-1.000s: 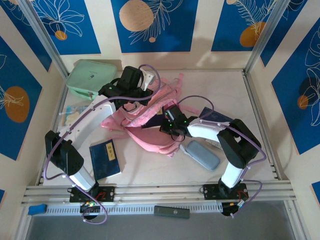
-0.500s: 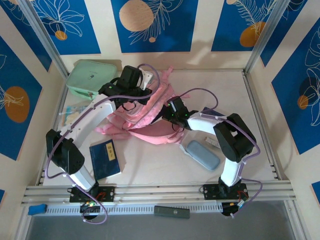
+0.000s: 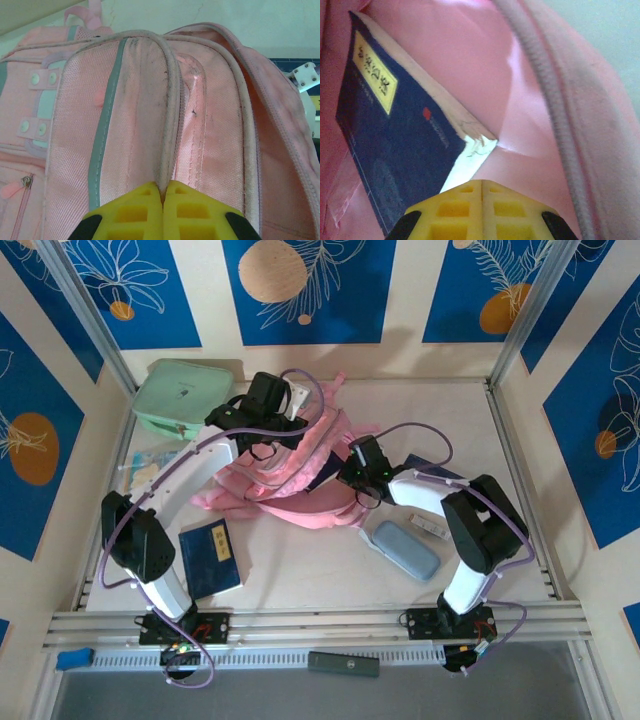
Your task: Pack books, pencil case, and school supplies into a backpack
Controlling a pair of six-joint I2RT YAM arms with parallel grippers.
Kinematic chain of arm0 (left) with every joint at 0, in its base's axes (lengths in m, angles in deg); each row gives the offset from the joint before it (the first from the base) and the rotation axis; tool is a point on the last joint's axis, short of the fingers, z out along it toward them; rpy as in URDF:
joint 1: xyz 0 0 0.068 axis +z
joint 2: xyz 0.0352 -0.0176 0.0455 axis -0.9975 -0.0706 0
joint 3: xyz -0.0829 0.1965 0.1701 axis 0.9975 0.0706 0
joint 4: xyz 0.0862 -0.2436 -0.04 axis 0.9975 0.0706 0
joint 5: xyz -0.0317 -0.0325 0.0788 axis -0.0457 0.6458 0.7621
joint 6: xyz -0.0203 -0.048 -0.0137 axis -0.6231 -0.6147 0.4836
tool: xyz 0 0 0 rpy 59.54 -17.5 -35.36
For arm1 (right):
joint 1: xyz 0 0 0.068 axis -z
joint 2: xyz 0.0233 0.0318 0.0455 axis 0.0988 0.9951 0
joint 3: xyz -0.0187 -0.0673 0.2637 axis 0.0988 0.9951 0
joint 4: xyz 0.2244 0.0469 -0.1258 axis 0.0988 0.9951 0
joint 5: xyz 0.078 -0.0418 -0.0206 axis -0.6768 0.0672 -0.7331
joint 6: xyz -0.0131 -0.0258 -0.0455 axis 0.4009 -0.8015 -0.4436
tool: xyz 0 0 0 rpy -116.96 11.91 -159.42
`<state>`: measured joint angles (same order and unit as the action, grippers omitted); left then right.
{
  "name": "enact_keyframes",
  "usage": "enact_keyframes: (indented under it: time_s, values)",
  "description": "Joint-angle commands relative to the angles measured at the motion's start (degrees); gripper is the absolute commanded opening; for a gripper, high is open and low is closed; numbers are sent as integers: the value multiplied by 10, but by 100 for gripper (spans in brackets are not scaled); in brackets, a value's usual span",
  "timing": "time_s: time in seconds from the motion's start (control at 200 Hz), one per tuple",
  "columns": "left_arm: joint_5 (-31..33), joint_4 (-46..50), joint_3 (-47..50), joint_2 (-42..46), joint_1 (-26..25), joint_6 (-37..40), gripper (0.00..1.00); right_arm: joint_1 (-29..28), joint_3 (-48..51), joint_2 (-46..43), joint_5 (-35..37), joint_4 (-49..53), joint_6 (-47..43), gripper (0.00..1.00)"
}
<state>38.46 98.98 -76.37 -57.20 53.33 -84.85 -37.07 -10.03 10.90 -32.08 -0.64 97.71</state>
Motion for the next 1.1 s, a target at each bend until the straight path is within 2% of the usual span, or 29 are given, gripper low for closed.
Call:
enact_keyframes:
  time_s: [0.0,0.16,0.325,0.47,0.59,0.72,0.77,0.945,1.03,1.095]
  values:
    - [-19,-26,-35,2,5,-1,0,3,-11,28,-28,19,31,3]
    - [-31,-24,-40,-2,5,-5,0,1,-62,68,-45,6,7,2]
    - [-33,-23,-43,-5,5,-9,0,-10,-73,54,-23,21,-18,2]
    - [-38,-22,-39,-14,5,-13,0,0,6,-24,-30,2,-29,4]
    - [-55,-26,-31,-31,4,-25,0,11,46,-105,-35,54,-51,7]
    - [-70,-32,0,-42,5,-43,0,27,64,-193,-55,132,-86,15]
    - [-87,-36,15,-42,4,-50,14,32,61,-218,-71,165,-97,18]
    - [-123,-50,88,12,4,-91,41,31,50,-289,-123,243,-134,28]
    - [-128,-89,163,76,5,-124,50,19,36,-306,-146,274,-138,32]
    - [-117,-97,214,125,10,-155,54,-5,28,-311,-154,286,-140,36]
